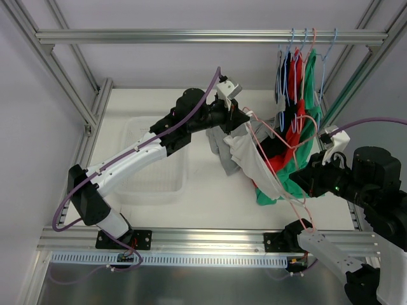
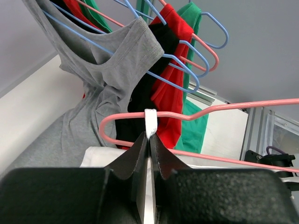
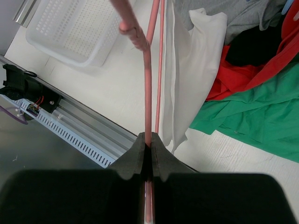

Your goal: Remove the tank top from the hanger

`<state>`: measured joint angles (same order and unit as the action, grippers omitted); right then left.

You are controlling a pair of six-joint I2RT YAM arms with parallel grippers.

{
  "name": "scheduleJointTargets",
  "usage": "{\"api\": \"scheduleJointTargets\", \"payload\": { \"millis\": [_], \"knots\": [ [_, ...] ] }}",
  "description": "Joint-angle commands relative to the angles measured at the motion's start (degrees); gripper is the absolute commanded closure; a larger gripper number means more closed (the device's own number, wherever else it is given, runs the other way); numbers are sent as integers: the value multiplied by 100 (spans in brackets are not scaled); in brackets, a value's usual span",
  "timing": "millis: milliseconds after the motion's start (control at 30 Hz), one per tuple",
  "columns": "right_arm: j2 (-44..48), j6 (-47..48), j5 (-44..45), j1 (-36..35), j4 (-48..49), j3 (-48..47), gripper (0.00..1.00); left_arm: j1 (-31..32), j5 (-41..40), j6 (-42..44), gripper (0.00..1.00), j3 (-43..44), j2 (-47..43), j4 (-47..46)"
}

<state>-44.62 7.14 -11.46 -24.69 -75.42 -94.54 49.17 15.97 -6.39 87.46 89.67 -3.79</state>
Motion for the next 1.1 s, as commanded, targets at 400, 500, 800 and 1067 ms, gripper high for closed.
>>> {"api": "scheduleJointTargets", "payload": {
  "millis": [400,500,800,1067],
  "knots": [
    [59,95,-58,-19,203,-64,100,23,372,33,99,148,33,-174],
    [68,95,-84,-19,194,-91,100,23,469,7,78,192,103,-174],
    [50,86,-128,-27,168,-170,100,23,416,15,92,289,244,-183],
    [-3,104,-128,-19,159,-187,100,23,346,68,100,201,191,-183]
  ]
}}
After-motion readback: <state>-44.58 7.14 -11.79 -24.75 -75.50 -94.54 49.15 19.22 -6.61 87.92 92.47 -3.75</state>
